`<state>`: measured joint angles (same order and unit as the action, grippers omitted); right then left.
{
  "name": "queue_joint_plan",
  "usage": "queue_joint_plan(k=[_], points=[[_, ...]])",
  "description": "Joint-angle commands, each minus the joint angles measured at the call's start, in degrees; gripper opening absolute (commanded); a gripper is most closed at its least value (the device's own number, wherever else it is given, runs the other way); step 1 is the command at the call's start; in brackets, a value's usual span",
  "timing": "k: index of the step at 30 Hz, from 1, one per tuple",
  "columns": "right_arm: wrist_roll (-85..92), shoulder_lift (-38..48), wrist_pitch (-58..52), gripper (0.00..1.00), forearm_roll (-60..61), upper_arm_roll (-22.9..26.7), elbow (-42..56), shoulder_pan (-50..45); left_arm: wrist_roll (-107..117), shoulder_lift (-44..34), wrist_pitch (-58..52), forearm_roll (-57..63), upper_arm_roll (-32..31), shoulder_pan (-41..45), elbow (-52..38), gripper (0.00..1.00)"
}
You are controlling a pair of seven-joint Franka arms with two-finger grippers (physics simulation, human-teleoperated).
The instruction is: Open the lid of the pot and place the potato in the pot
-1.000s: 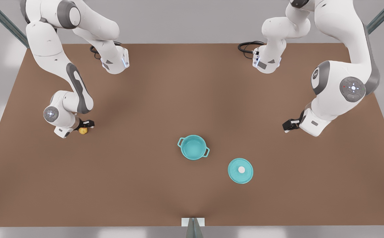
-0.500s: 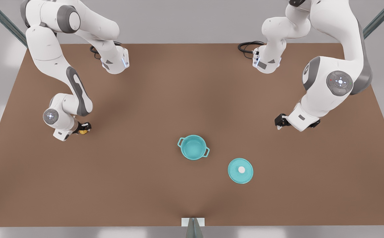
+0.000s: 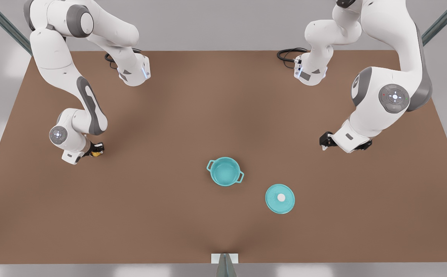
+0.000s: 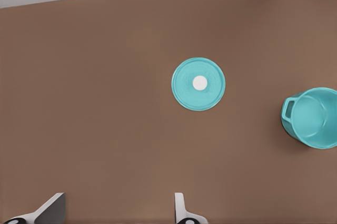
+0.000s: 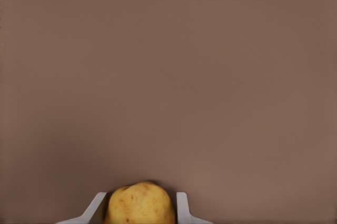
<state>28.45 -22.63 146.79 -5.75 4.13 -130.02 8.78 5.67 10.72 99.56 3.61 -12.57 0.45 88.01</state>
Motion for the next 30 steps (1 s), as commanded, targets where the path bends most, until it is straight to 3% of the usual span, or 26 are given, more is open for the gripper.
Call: queue_joint_plan(k=[1,6,14,20,30], points=[[0.38,0.49,-0.36,0.44,-0.66,0.00,0.03,-0.08,-2.59,0.00,0.02,0.08,0.00,-0.01,-0.03,1.00],[0.20,3.91,-2.82,0.44,-0.66,-1.49,0.03,-0.69,-2.59,0.00,0.02,0.00,0.00,-0.01,-0.03,1.00],[0.11,8.48,-6.87,0.43,-0.49,-10.01,2.23,-0.69,-2.59,0.00,0.02,0.08,0.00,-0.10,-0.03,1.00],[-1.56,8.92,-18.81,0.43,-0.05,-18.10,14.00,-2.09,-2.50,0.00,0.02,0.00,0.00,-0.10,-0.03,1.00],[-9.81,5.23,-20.67,0.41,0.48,-18.10,22.18,-18.88,-2.50,0.09,0.02,0.00,0.00,-0.18,-0.03,1.00]])
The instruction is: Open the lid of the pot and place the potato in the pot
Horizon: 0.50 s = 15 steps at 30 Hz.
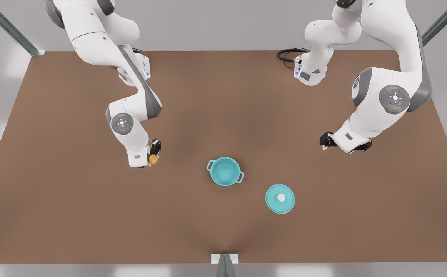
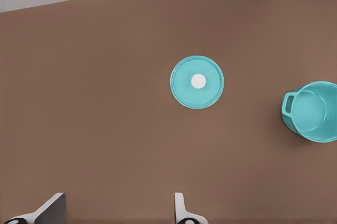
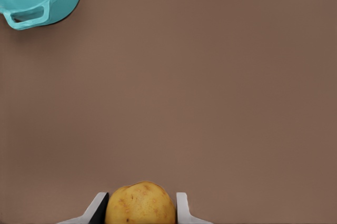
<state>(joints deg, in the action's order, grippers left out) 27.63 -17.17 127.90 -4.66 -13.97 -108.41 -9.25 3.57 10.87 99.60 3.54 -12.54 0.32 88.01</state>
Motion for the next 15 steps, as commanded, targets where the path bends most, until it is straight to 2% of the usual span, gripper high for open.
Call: queue_joint_plan(k=[1,5,15], points=[[-10.40,-1.20,-1.78,0.41,-0.35,-0.01,1.80,-2.61,-0.40,-0.05,-0.02,-0.03,-0.03,-0.06,-0.03,1.00],[-16.11,-7.17,-1.78,0.41,1.84,-0.01,9.44,-9.55,-0.32,-0.14,-0.11,-0.03,0.06,-0.06,-0.03,1.00],[-23.76,-25.28,-0.72,0.40,1.85,-0.01,31.76,-19.05,-0.32,0.12,-0.11,-0.11,0.06,-0.06,-0.12,1.00]])
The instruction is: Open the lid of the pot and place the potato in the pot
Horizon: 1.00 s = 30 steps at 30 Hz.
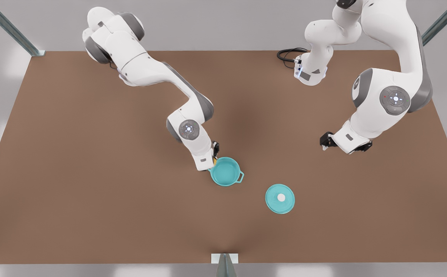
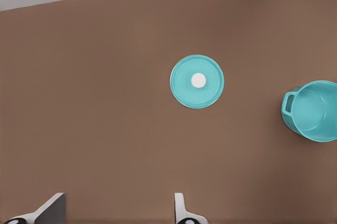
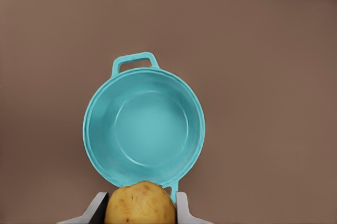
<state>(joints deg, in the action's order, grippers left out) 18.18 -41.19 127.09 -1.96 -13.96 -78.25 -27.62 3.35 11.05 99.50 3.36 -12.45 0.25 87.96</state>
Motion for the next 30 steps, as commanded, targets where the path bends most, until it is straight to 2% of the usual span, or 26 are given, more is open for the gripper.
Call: queue_joint_plan(k=[1,6,12,13,15,16,19,20,21,23,24,26,29,30], points=[[-15.01,-3.28,0.18,0.40,-0.86,0.08,4.07,-1.47,-0.10,-0.06,-0.01,-0.02,-0.03,0.01,0.02,1.00],[-15.89,-9.44,4.04,0.40,-1.03,0.34,7.76,-2.35,-0.10,0.12,-0.01,-0.02,-0.03,0.01,0.02,1.00],[-16.42,-12.78,5.62,0.40,-1.03,0.78,12.51,-3.14,-0.10,0.03,-0.01,-0.02,-0.03,0.01,0.02,1.00],[-16.33,-12.78,5.62,0.45,-1.03,0.78,12.51,-3.14,-0.10,0.03,-0.09,-0.02,-0.03,0.01,-0.07,1.00],[-16.42,-12.78,6.24,0.96,-1.03,0.87,12.69,-3.05,-0.10,0.03,-0.01,-0.11,-0.03,0.01,0.01,1.00],[-16.33,-12.78,6.42,1.00,-1.03,0.78,12.69,-3.05,-0.10,0.03,-0.01,-0.11,-0.03,0.01,-0.07,1.00],[-16.25,-11.90,6.06,1.00,-0.86,0.87,12.25,-2.62,-0.01,0.03,-0.09,-0.19,-0.03,0.01,0.02,1.00],[-16.16,-7.16,5.89,1.00,-0.86,1.66,6.55,-0.42,-0.01,0.03,-0.09,-0.19,-0.03,0.01,0.02,1.00],[-16.16,2.85,6.24,1.00,-0.77,1.66,-6.19,3.97,-0.01,0.03,-0.09,-0.19,-0.03,0.01,0.02,1.00],[-12.04,17.71,6.42,1.00,-0.77,1.66,-24.39,14.34,0.07,-0.32,-1.15,-0.28,0.23,-0.08,-0.07,1.00],[-7.20,22.55,4.31,1.00,-0.77,1.66,-27.74,20.58,0.16,-0.41,-2.20,-0.37,0.23,-0.08,-0.42,1.00],[-2.01,28.18,-10.89,1.00,-0.68,1.84,-26.86,30.69,0.16,-0.50,-2.29,-0.46,0.32,-0.08,-0.42,1.00],[-2.01,28.53,-23.29,1.00,-0.68,2.10,-21.59,38.34,0.16,-0.50,-2.29,-0.63,0.23,-0.08,-0.34,1.00],[-2.01,28.53,-23.56,1.00,-0.68,2.19,-21.59,39.22,0.16,-0.41,-2.29,-0.72,0.23,-0.08,-0.34,1.00]])
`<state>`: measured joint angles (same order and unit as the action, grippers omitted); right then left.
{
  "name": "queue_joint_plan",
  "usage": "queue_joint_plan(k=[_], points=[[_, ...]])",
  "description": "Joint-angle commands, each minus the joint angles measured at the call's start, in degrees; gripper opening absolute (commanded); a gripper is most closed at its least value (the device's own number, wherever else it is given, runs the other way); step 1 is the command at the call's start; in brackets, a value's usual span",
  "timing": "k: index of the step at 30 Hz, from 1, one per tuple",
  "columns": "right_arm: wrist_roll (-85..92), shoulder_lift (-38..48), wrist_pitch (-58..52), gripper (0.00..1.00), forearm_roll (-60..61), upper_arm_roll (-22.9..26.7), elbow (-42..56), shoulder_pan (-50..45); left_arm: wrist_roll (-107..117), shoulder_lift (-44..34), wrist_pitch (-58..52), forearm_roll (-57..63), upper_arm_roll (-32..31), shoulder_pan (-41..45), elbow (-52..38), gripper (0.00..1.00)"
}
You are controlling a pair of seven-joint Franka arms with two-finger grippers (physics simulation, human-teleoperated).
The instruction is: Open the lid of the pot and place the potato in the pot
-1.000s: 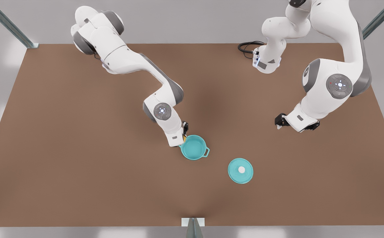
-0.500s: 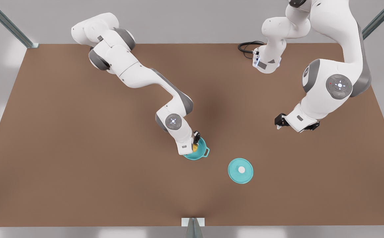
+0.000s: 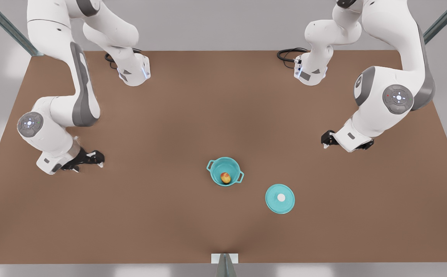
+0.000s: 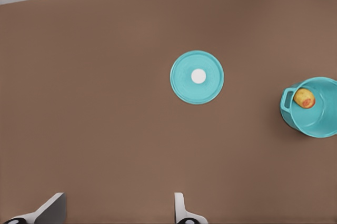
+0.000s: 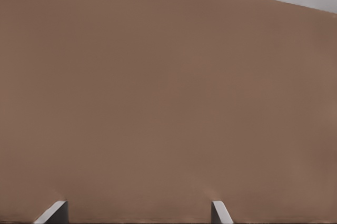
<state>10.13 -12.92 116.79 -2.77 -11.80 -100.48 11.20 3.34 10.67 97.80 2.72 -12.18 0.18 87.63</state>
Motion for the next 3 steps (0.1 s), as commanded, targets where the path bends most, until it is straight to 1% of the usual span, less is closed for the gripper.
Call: queue_joint_plan(k=[1,3], points=[[6.04,0.26,-13.35,1.00,0.14,0.11,0.72,0.67,0.26,-0.04,-0.60,-0.61,-0.03,-0.01,-0.01,1.00],[5.69,0.26,-14.14,1.00,0.14,0.12,0.99,0.67,0.18,0.05,-0.60,-0.88,-0.03,-0.01,-0.01,1.00]])
